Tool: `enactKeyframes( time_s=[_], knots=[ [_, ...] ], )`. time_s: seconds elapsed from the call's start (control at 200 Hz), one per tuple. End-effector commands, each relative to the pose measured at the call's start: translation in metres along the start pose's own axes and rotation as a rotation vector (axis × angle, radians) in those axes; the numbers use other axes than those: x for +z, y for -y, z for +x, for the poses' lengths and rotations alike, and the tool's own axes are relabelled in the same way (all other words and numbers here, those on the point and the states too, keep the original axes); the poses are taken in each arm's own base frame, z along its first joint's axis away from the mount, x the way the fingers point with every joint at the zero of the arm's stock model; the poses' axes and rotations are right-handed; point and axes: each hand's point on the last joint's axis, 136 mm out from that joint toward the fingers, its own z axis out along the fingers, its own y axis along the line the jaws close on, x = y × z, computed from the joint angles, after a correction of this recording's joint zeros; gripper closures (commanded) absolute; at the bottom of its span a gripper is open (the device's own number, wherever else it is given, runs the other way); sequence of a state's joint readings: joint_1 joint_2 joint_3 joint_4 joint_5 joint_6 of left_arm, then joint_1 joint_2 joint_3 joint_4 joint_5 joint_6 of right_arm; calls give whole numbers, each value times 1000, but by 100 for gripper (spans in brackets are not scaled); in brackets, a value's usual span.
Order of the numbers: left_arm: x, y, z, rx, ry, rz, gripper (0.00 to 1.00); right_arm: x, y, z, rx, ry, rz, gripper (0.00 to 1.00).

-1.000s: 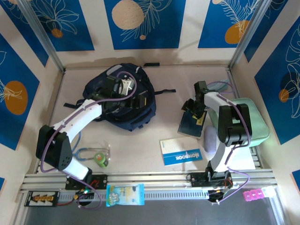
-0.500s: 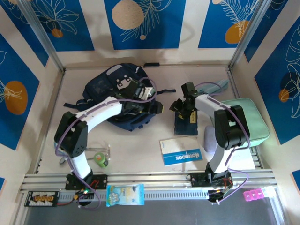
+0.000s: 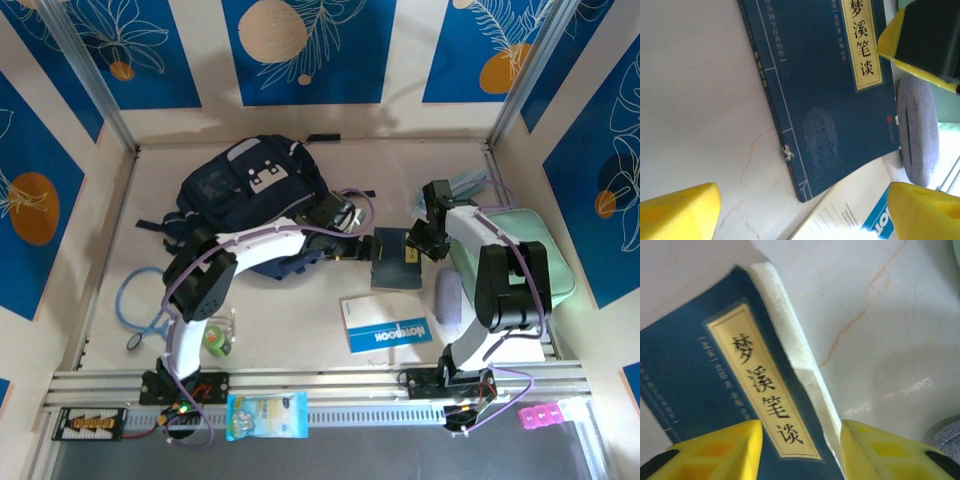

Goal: Pack the student bag
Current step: Pick up the book from the middle-right of the table.

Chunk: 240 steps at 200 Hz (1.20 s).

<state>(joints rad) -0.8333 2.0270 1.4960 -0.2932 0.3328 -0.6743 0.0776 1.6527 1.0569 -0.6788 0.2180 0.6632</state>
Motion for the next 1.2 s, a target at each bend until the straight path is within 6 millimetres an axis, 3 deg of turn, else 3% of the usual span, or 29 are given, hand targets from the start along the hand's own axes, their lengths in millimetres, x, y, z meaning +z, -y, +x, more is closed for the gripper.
enactKeyframes(
  time_s=[0.0, 0.08, 0.42, 0.605, 0.795, 1.12, 1.195],
  knots=[
    [9, 5, -15, -61, 36, -4, 25, 7, 6, 6, -27, -38, 18, 65],
    [17, 4, -14, -79, 12, 2, 35, 13, 7, 10, -20, -67, 15, 69],
    [46, -15, -5, -159, -52, -42, 49, 26, 3, 26, 8, -164, -74, 71],
    [54, -21, -1, -178, -66, -58, 50, 30, -4, 31, 9, -193, -127, 71],
    [61, -24, 4, -175, -98, -61, 64, 31, -12, 33, 8, -215, -174, 71],
    [60, -41, 11, -208, -133, -156, 59, 37, -19, 43, 14, -254, -211, 72],
    [61, -36, 10, -208, -137, -134, 58, 37, -19, 44, 9, -250, -207, 72]
  ],
)
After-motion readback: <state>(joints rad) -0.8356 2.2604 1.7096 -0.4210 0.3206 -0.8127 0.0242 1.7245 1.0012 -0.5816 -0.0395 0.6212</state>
